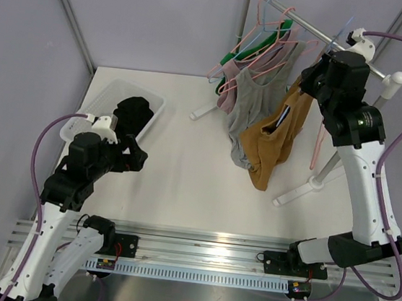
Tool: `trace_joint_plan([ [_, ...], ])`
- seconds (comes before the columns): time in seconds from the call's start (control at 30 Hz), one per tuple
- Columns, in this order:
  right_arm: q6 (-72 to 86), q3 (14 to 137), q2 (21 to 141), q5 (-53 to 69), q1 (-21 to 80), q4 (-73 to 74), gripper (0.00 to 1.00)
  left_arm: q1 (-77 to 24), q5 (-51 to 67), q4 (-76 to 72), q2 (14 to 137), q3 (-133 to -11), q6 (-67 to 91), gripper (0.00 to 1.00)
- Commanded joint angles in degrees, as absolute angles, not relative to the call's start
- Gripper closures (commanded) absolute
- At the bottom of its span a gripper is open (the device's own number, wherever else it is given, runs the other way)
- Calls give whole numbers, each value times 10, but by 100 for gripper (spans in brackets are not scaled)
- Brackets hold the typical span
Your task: Remove the tank top from the hanger
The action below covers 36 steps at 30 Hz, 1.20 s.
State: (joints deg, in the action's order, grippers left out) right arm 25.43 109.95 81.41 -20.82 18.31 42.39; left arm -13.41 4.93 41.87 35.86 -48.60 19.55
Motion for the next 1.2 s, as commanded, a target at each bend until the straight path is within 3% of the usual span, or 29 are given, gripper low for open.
trace_joint_plan([
  [0.0,271,1127,776,-155,183,414,100,-136,48,391,350,-486,201,1],
  [0.47,287,969,596,-2,186,422,100,-136,25,394,337,-485,207,1],
  [0.7,212,938,521,225,186,497,100,-136,49,389,349,-508,196,1],
  [0.87,158,920,487,359,185,544,100,-144,147,341,359,-550,207,1],
  [1.03,122,897,453,469,187,554,100,-220,256,221,409,-584,248,1],
  [1.17,139,847,436,530,187,509,100,-360,162,175,468,-639,251,1],
])
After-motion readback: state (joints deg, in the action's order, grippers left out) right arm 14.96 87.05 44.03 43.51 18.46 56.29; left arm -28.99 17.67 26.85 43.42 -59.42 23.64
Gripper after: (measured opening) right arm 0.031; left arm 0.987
